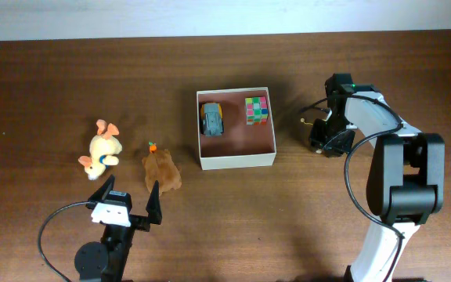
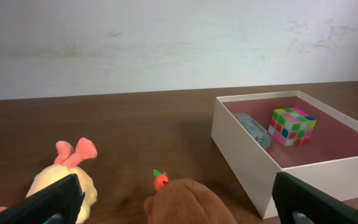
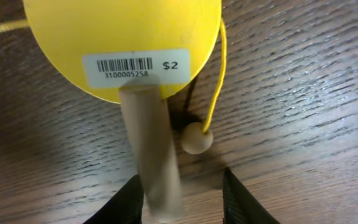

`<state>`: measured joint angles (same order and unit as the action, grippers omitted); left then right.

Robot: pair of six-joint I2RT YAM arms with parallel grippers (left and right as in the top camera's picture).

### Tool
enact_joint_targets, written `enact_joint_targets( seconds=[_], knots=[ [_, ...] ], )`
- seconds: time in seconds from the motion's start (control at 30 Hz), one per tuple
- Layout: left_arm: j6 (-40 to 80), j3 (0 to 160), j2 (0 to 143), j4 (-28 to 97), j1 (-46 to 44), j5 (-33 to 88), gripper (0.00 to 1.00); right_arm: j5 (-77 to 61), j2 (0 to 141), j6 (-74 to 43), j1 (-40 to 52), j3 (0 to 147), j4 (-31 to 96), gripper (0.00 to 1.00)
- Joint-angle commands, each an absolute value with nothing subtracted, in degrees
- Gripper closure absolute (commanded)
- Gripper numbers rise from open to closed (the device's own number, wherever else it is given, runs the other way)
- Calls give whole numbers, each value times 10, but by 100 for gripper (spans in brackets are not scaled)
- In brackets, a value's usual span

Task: Pack container

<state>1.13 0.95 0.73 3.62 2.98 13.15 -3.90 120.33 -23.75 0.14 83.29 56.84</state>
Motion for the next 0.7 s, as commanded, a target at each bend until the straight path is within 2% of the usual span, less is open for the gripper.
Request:
enact_joint_targets(
  seconds=[0.0,0.23,0.37,0.67],
  knots=[
    [4,5,3,35,32,137,1,-103,1250,-238,10,803,538,65],
    [4,5,3,35,32,137,1,-105,1250,-227,30,803,487,66],
    [4,5,3,35,32,137,1,-99,1250,-224,31,803,483,69],
    [4,5,3,35,32,137,1,-92,1250,-219,30,803,488,69]
  ],
)
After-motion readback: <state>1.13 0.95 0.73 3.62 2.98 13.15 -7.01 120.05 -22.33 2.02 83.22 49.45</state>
